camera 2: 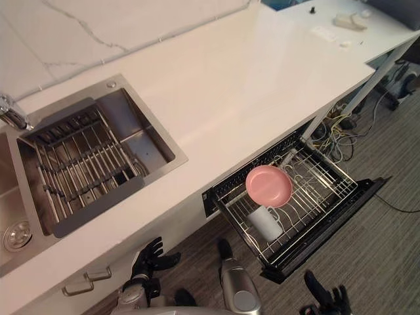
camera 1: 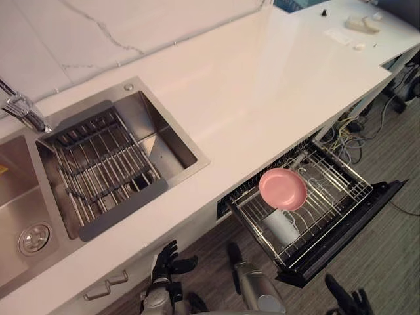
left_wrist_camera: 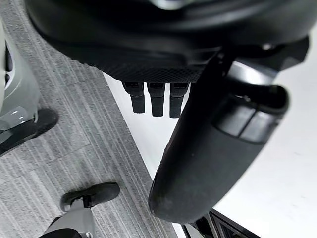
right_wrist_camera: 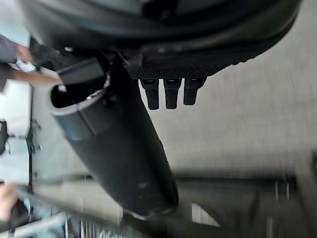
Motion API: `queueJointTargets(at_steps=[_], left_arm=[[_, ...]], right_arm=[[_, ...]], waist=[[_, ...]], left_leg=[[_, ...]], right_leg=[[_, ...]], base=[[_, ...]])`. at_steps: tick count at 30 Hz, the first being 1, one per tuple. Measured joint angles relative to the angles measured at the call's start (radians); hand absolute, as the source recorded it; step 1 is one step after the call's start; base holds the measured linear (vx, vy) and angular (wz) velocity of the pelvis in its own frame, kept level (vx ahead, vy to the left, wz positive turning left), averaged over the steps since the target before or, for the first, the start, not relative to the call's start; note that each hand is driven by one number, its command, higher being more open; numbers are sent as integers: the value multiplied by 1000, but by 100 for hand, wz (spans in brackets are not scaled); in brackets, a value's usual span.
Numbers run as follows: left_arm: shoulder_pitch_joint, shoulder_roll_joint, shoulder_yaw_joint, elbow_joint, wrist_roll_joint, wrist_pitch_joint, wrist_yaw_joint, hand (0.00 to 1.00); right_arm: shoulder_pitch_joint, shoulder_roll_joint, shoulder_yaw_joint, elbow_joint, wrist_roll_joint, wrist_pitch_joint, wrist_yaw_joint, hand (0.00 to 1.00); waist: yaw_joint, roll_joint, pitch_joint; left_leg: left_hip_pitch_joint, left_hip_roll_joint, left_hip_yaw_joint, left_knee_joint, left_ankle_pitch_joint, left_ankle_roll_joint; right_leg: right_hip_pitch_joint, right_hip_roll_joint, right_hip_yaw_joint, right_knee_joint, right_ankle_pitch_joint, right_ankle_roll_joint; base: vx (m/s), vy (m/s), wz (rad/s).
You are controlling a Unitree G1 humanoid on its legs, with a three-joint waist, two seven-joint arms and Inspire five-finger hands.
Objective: Walk over to the sink, pick up the cup, carry it to the dishwasher, place the cup inside the dishwasher, then close the dishwasher door
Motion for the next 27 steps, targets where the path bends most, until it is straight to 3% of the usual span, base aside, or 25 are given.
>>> queueJointTargets(at_steps=[4, 8, 15, 17, 21, 27], left_arm=[[-22, 8, -6, -3, -1, -2, 1, 90], [-42, 19, -32, -35, -1, -8, 1, 90], [-60, 31, -56, -33, 0, -21, 0, 90], [-62, 45, -57, 0, 0, -21, 0, 90], [-60, 82, -75, 61, 1, -20, 0, 90], [-62, 116, -75, 77, 1, -20, 0, 90]], right_arm=[[-26, -34, 74, -48, 53, -10, -28, 90], [-57, -47, 230, -132, 50, -10, -39, 90], [-300, -185, 390, -106, 0, 7, -50, 90], [-392, -245, 433, 9, -88, 30, -54, 90], [-399, -359, 503, 110, -281, 35, -8, 90], [-376, -387, 489, 170, -424, 44, 34, 90]], waist=[[17, 14, 32], [48, 29, 45], [102, 65, 57], [101, 68, 57], [74, 69, 57], [55, 68, 51]], left_leg=[[-47, -14, -31, -4, 12, 12], [-60, -31, -79, -27, 36, 23], [-62, -53, -153, -95, 100, 22], [-54, -55, -208, -129, 129, 13], [-38, -66, -308, -167, 158, 8], [-12, -73, -394, -188, 180, 3]], right_leg=[[-33, -21, -25, 2, 12, 7], [-32, -49, -68, 2, 14, 11], [-6, -74, -131, -39, 30, 4], [29, -76, -174, -77, 44, -7], [86, -79, -226, -137, 67, -15], [197, -80, -297, -257, 110, -18]], base=[[21, 17, 27], [39, 7, 36], [8, -44, 33], [17, -88, 45], [0, -63, 38], [-35, -17, 34]])
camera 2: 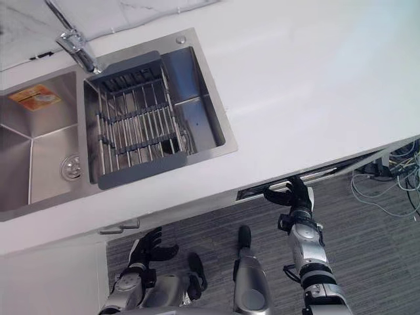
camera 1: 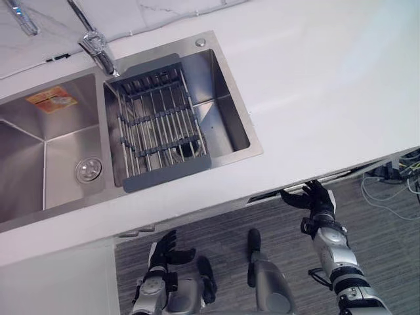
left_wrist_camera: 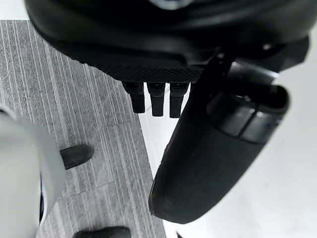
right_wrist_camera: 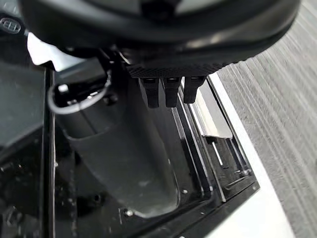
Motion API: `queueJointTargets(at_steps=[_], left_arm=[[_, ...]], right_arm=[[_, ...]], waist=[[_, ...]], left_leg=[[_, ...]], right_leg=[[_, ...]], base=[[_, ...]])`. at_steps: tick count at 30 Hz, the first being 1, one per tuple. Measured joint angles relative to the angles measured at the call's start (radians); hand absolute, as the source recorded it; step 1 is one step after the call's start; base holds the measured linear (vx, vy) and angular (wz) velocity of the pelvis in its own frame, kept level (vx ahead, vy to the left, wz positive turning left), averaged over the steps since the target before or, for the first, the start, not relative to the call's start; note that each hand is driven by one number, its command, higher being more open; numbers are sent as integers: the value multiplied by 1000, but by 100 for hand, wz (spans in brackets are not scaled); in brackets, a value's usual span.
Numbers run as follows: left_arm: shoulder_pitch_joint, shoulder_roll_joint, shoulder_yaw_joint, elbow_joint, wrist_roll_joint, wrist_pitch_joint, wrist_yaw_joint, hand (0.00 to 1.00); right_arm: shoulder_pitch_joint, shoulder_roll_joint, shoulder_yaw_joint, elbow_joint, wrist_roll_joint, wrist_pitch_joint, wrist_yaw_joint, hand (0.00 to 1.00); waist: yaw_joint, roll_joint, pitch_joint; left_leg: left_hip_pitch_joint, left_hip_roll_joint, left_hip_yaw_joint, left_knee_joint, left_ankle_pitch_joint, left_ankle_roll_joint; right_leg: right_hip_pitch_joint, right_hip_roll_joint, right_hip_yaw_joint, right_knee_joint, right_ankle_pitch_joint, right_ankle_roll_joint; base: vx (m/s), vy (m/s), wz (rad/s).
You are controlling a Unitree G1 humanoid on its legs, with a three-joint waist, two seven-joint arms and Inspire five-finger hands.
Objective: Walk over to the sink, pick up the cup, carry it to the dishwasher, place the cup inside the dishwasher, then close the dishwasher door
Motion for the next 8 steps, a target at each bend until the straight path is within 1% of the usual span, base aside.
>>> queueJointTargets(at_steps=[1, 4, 6, 7, 8], left_arm=[[1, 5, 0, 0, 0, 0, 0, 90], [14, 24, 1, 1, 1, 4, -1, 90], [34, 33, 4, 0, 1, 5, -3, 90], [38, 34, 8, 0, 2, 5, -6, 90], [44, 34, 21, -1, 2, 6, -15, 90]], right_arm=[[9, 0, 0, -1, -15, 0, 8, 90], [92, 20, -7, -24, -88, -3, 58, 90], [176, 68, -13, -28, -136, -9, 84, 90], [192, 81, -15, -26, -147, -9, 91, 90], [217, 108, -18, -12, -174, -10, 100, 90]], waist=[[-3, -2, -3], [-3, -13, -42], [-3, -28, -87], [-3, -33, -94], [-2, -43, -106]], left_leg=[[0, 0, -8, -2, 1, -2], [4, 0, -42, -13, 5, -12], [20, 4, -70, -28, 8, -17], [28, 5, -77, -33, 9, -18], [44, 6, -84, -42, 10, -19]], right_leg=[[9, 0, -8, -10, 2, 1], [44, 0, -41, -50, 5, 5], [81, 3, -73, -72, 2, 5], [90, 4, -79, -72, -2, 5], [107, 5, -86, -72, -7, 5]], base=[[-36, -14, 37], [2, -15, 33], [62, -9, 36], [72, -3, 26], [44, 0, 15]])
